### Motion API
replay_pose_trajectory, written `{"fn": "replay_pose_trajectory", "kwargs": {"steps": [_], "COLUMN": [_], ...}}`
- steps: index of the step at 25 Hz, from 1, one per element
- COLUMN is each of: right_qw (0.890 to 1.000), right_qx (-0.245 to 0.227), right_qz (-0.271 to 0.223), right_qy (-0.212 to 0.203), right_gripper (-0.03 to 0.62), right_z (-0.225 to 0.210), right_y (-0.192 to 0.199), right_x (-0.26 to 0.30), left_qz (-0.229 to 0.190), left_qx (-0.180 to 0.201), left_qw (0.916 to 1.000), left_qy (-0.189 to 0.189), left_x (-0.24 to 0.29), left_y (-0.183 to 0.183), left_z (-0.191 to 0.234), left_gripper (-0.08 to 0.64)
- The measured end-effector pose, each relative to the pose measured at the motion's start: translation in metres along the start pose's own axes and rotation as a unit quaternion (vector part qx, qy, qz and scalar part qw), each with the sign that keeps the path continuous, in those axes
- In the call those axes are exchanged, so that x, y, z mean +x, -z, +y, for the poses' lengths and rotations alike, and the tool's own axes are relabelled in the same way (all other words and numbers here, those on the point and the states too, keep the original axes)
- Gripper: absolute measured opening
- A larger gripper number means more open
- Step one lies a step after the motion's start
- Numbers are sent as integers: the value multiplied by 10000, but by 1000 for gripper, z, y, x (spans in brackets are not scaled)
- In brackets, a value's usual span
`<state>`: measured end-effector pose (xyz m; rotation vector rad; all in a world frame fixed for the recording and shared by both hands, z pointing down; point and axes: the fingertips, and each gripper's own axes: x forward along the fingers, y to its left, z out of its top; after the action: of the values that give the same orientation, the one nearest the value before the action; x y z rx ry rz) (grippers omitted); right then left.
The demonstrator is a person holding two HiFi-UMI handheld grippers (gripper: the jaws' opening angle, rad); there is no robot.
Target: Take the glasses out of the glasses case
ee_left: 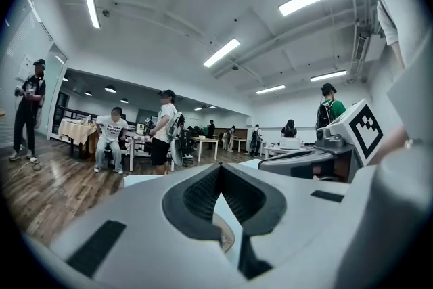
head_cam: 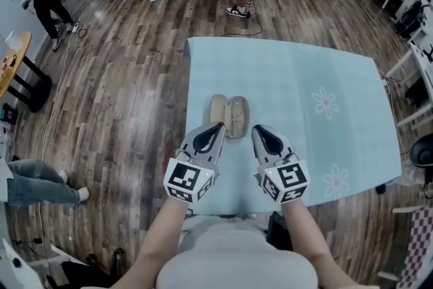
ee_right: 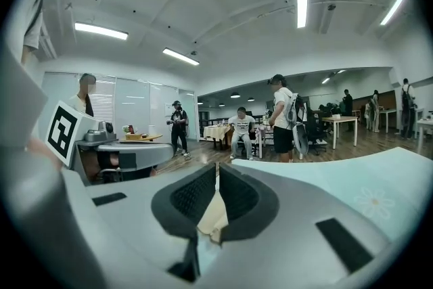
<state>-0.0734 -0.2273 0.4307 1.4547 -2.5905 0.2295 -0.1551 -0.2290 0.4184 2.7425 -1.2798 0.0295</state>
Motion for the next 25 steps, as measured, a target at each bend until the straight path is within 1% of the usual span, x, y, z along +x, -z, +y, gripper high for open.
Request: {"fn": "replay_pose_trajectory", "kwargs": {"steps": [8, 15, 20, 22, 24, 25], "right_qw": [9990, 9951, 9908, 9890, 9875, 9867], "right_qx": [140, 223, 311, 360, 397, 405], "right_qz": [290, 673, 979, 1099, 1212, 1271], "right_qy": [318, 691, 878, 917, 925, 932], "right_gripper": [9, 9, 9, 20, 57, 63], "right_z": [-5, -13, -19, -21, -24, -25], "right_y": [11, 35, 56, 64, 72, 76], "right_x": [36, 73, 98, 106, 113, 115], "left_qz": [147, 242, 324, 339, 353, 370], "left_qx": [-111, -325, -343, -383, -433, -460], "left_qw": [9995, 9984, 9980, 9978, 9976, 9974], "left_qy": [259, 392, 418, 412, 408, 404], "left_x": [11, 17, 22, 27, 32, 34], "left_y": [11, 26, 38, 42, 45, 46], "left_z": [21, 41, 49, 52, 54, 55], "left_gripper": [8, 8, 9, 9, 8, 8]}}
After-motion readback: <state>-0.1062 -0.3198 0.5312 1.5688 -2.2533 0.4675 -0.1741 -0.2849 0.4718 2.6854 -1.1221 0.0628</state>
